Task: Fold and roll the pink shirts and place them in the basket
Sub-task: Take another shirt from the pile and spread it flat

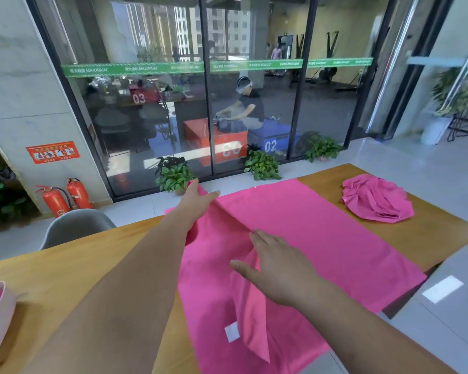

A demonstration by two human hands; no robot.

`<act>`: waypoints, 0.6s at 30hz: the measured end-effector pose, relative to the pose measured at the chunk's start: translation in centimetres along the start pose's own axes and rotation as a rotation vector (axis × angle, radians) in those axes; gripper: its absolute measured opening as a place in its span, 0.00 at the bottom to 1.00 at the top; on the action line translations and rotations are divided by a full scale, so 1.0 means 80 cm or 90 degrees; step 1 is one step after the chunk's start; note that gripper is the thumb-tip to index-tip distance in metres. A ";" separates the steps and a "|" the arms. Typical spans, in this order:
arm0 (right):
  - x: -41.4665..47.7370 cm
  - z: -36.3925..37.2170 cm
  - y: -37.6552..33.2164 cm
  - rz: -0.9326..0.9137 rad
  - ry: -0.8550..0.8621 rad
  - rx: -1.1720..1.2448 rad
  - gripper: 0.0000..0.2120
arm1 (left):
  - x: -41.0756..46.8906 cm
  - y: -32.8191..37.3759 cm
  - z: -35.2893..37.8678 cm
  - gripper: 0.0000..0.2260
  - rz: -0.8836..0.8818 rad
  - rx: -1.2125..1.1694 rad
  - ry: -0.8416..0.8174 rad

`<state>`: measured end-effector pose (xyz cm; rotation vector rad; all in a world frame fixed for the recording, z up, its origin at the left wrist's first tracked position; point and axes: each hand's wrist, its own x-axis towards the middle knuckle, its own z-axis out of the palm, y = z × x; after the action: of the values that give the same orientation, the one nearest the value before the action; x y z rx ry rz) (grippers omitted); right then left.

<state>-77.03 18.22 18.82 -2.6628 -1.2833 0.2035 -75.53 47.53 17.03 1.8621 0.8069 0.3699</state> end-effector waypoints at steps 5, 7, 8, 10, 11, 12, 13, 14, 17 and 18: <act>0.014 -0.029 0.070 0.022 0.003 0.005 0.46 | 0.028 0.049 0.070 0.42 0.039 0.013 -0.004; 0.023 -0.037 0.099 0.028 0.001 0.008 0.46 | 0.049 0.063 0.097 0.43 0.043 0.023 -0.018; 0.027 -0.040 0.114 0.032 0.000 0.011 0.46 | 0.058 0.071 0.111 0.43 0.046 0.025 -0.025; 0.037 -0.047 0.144 0.040 0.000 0.016 0.46 | 0.080 0.087 0.142 0.43 0.056 0.020 -0.035; 0.043 -0.050 0.161 0.044 0.000 0.019 0.46 | 0.092 0.095 0.158 0.43 0.059 0.015 -0.036; 0.048 -0.053 0.178 0.049 -0.001 0.023 0.46 | 0.104 0.102 0.175 0.43 0.060 0.008 -0.036; 0.054 -0.056 0.195 0.053 -0.003 0.029 0.46 | 0.116 0.109 0.191 0.43 0.062 0.011 -0.037; 0.062 -0.059 0.213 0.056 -0.005 0.036 0.46 | 0.130 0.115 0.209 0.44 0.062 0.014 -0.039; 0.085 -0.066 0.266 0.064 -0.017 0.059 0.46 | 0.168 0.131 0.257 0.45 0.066 0.021 -0.055; 0.092 -0.067 0.281 0.068 -0.017 0.067 0.46 | 0.180 0.136 0.273 0.45 0.068 0.024 -0.060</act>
<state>-54.29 9.70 18.77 -2.6491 -1.1073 0.3136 -48.37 39.50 16.03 1.9481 0.6576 0.3331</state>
